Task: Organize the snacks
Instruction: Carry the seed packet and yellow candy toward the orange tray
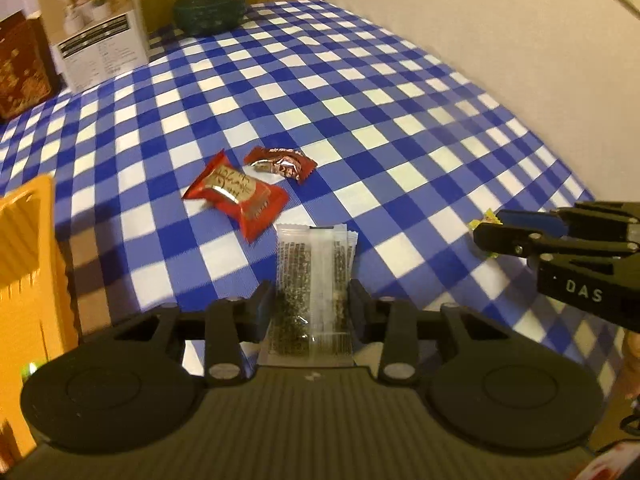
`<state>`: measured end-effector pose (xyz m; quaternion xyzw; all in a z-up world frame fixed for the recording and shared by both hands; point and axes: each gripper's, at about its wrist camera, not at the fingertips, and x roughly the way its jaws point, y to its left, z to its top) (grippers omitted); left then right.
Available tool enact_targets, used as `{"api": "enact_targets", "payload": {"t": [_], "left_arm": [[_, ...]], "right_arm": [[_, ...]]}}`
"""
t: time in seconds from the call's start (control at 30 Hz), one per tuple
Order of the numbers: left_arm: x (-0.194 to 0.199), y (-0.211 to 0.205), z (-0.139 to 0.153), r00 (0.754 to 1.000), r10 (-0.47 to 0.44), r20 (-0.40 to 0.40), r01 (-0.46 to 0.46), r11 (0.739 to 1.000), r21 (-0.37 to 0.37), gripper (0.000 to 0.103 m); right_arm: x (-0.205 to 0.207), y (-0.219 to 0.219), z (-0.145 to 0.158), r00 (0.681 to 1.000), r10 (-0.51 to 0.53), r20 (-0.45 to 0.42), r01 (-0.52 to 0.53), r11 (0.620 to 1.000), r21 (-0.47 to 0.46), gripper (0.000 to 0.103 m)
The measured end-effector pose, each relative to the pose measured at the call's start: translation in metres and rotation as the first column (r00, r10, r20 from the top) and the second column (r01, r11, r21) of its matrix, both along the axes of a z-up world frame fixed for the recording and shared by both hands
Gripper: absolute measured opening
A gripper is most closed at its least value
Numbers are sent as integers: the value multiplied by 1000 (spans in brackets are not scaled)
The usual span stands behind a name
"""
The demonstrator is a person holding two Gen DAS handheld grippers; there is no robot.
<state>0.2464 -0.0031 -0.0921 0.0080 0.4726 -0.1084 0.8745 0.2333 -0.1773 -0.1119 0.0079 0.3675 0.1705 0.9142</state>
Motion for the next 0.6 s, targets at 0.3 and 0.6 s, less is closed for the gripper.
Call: {"api": "enact_targets", "payload": {"t": [0.3, 0.6], "left_arm": [[-42, 2, 31, 998, 54, 18, -53, 998, -43, 35], [-87, 8, 64, 992, 116, 52, -112, 991, -72, 35]], "right_arm": [[-31, 0, 29, 1000, -11, 22, 11, 1000, 7, 24], [-69, 9, 60, 999, -21, 37, 20, 999, 26, 24]]}}
